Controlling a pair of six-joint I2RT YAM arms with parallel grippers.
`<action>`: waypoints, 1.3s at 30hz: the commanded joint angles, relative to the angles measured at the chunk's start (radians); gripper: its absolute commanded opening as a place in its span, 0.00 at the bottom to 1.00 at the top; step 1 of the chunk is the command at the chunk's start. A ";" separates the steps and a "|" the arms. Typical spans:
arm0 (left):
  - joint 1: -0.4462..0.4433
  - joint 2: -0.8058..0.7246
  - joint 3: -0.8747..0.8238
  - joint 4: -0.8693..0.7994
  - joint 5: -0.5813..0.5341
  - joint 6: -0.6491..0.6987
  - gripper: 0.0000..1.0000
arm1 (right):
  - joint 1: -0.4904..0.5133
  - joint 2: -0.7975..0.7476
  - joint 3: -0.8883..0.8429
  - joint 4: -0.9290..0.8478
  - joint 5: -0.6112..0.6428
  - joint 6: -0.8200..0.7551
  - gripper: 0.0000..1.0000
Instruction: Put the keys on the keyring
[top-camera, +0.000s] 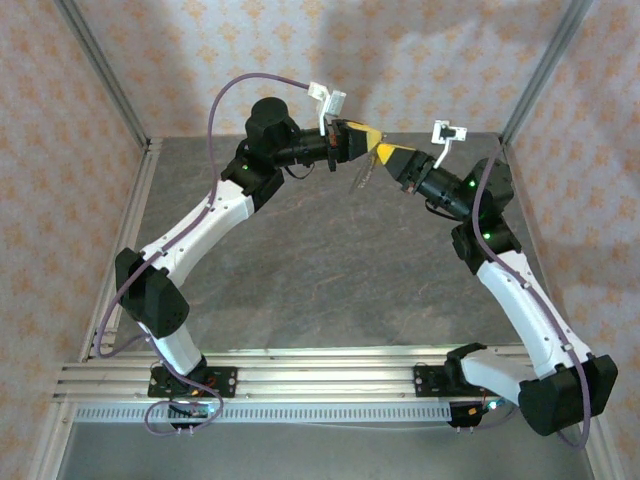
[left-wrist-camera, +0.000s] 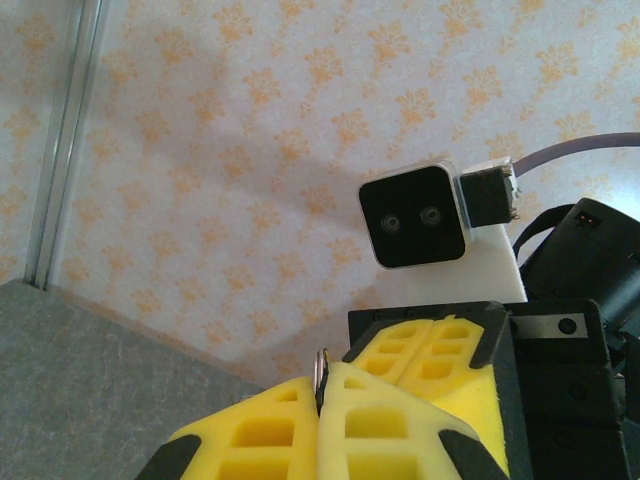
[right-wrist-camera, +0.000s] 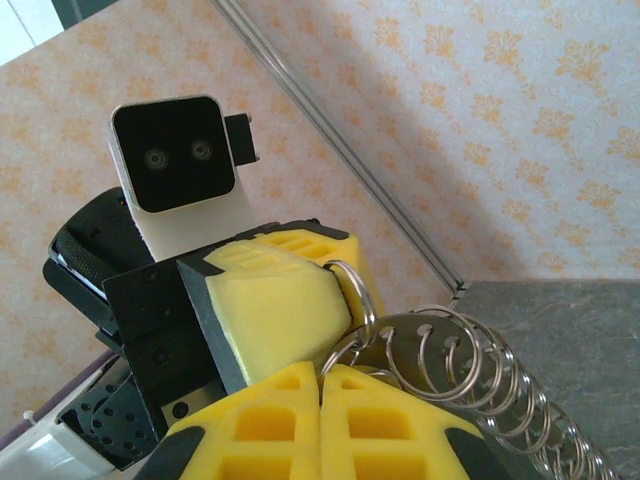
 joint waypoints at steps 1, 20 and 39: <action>-0.017 -0.014 0.003 0.051 -0.008 0.008 0.00 | 0.032 -0.002 0.042 -0.017 -0.015 -0.053 0.00; -0.032 -0.021 -0.019 0.073 -0.014 0.004 0.00 | 0.082 0.057 0.070 -0.043 0.018 -0.074 0.00; -0.036 0.014 -0.016 0.137 -0.038 -0.065 0.00 | 0.140 0.162 0.073 -0.040 -0.020 -0.059 0.00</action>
